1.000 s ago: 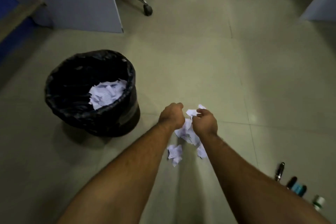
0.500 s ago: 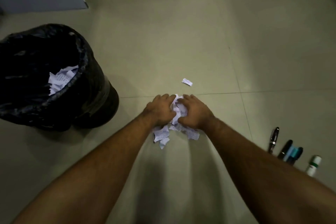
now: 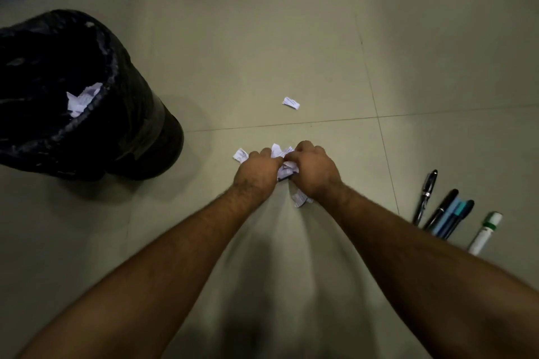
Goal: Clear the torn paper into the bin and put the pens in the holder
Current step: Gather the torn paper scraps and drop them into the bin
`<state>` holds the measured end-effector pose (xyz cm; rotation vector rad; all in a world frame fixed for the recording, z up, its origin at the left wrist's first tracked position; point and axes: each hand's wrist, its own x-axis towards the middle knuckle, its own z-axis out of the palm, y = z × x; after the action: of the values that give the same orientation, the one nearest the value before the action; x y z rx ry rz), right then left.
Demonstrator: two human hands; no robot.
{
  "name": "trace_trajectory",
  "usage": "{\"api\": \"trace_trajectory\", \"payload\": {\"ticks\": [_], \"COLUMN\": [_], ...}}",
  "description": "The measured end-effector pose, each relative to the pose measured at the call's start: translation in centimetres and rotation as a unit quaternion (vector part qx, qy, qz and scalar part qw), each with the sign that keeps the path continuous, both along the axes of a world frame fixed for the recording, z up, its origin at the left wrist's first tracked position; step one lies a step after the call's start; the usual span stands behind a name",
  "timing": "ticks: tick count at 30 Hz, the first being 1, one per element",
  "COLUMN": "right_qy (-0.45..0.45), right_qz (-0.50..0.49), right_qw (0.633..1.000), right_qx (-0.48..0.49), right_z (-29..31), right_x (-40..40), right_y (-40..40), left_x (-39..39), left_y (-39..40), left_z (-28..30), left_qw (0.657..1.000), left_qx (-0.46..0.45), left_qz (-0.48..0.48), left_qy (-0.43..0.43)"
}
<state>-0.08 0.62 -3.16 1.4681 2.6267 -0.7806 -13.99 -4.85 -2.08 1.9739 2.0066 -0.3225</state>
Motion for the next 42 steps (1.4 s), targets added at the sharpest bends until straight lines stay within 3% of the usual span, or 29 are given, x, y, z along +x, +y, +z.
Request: {"api": "trace_trajectory", "payload": {"ticks": [8,12,16,22,28,34,42], "right_qy": [0.154,0.177,0.243,0.376,0.431,0.439,0.306], "right_qz": [-0.187,-0.268,-0.334,-0.325,-0.255,-0.201,-0.111], "right_qw": [0.962,0.934,0.891,0.836,0.840,0.856,0.933], "right_qx": [-0.121,-0.157,-0.189,-0.234,-0.208,-0.185,-0.150], "right_z": [0.1,0.6,2.6,10.4,19.2,25.6,24.8], "right_x": [0.1,0.0,-1.2,-5.1,-11.7,-21.3,-30.9], "right_y": [-1.0,-0.3,0.3,0.8,1.7,0.8,-3.4], "left_x": [1.1,1.6,0.8,-2.5,-8.4,-15.8,-24.8], "left_y": [0.5,0.2,0.3,1.6,1.7,-0.5,-5.3], "left_z": [-0.2,0.6,3.4,11.7,21.3,27.5,26.2], "left_qw": [0.986,0.941,0.875,0.884,0.885,0.847,0.830], "left_qx": [0.028,0.079,0.126,0.174,0.253,0.327,0.249], "left_qz": [0.133,0.285,0.402,0.358,0.336,0.381,0.486], "left_qy": [-0.096,-0.166,-0.239,-0.244,-0.201,-0.175,-0.113]}}
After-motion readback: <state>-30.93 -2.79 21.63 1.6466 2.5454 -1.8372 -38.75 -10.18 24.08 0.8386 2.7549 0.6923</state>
